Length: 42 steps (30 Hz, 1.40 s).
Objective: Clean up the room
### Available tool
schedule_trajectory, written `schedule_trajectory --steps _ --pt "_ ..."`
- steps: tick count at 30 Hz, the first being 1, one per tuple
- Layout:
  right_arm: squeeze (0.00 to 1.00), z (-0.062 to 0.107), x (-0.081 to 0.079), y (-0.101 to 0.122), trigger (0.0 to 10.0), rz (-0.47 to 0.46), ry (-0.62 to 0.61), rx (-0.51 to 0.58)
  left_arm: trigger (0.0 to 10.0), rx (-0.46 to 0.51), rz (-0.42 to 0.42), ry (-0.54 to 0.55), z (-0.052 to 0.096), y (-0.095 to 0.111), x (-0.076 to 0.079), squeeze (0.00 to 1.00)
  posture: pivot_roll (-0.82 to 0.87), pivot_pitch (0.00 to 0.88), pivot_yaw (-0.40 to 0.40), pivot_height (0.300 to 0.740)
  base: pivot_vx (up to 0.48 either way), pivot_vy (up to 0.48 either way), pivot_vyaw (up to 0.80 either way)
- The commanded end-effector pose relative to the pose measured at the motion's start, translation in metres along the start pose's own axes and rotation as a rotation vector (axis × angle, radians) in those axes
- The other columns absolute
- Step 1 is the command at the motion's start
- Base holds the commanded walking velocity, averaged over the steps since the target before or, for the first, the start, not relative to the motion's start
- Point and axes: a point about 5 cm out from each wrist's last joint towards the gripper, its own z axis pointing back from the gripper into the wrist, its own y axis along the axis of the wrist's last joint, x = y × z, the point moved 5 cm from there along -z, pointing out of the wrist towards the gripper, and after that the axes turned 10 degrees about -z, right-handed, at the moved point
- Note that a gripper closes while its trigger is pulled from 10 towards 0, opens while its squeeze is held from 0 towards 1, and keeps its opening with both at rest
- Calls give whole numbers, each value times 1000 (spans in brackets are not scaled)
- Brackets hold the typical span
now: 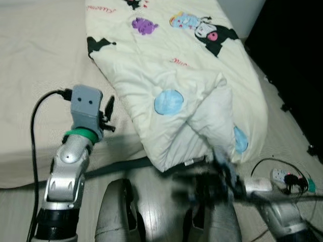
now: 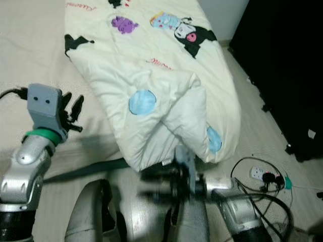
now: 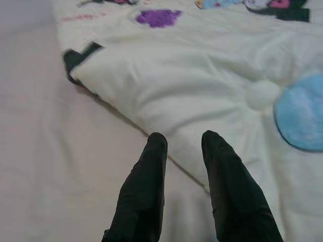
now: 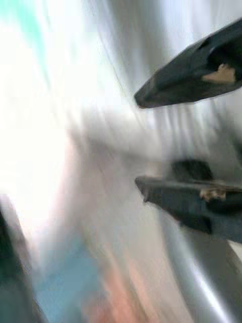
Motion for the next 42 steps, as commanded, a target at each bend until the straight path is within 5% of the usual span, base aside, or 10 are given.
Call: schedule_trajectory --steps 1,10,18,25,30,31,34,39,41,42 --pt "0 7 30 -2 10000 -89 -201 103 10000 -34 10 -12 4 -7 5 0 48 201 79 551 0 0 0" --pt "0 -15 50 25 10000 -322 -255 308 10000 -25 34 -20 8 2 9 0 87 234 79 551 0 0 0" --pt "0 -42 55 30 10000 -359 -261 280 10000 -102 -6 -83 33 -17 11 0 119 281 63 551 0 0 0" --pt "0 -63 43 25 10000 -374 -193 198 10000 -218 111 -212 62 -38 26 0 148 310 36 551 0 0 0" --pt "0 -89 -1 9 10000 -346 81 41 10000 -239 150 -259 73 -38 29 0 158 314 28 551 0 0 0" --pt "0 -100 -30 -4 10000 -319 237 -55 10000 -236 147 -232 75 -37 22 0 157 311 22 551 0 0 0" --pt "0 -104 -41 -9 10000 -307 297 -91 10000 -232 147 -219 76 -35 19 0 157 310 20 551 0 0 0" --pt "0 -109 -106 -40 10000 -282 634 -247 10000 -148 119 -28 66 -16 -19 0 151 296 5 551 0 0 0" --pt "0 -99 -149 -55 10000 -287 859 -315 10000 -76 36 174 62 3 -58 0 149 289 3 551 0 0 0" --pt "0 -99 -149 -55 10000 -287 859 -315 10000 -76 36 174 62 3 -58 0 149 289 3 551 0 0 0"
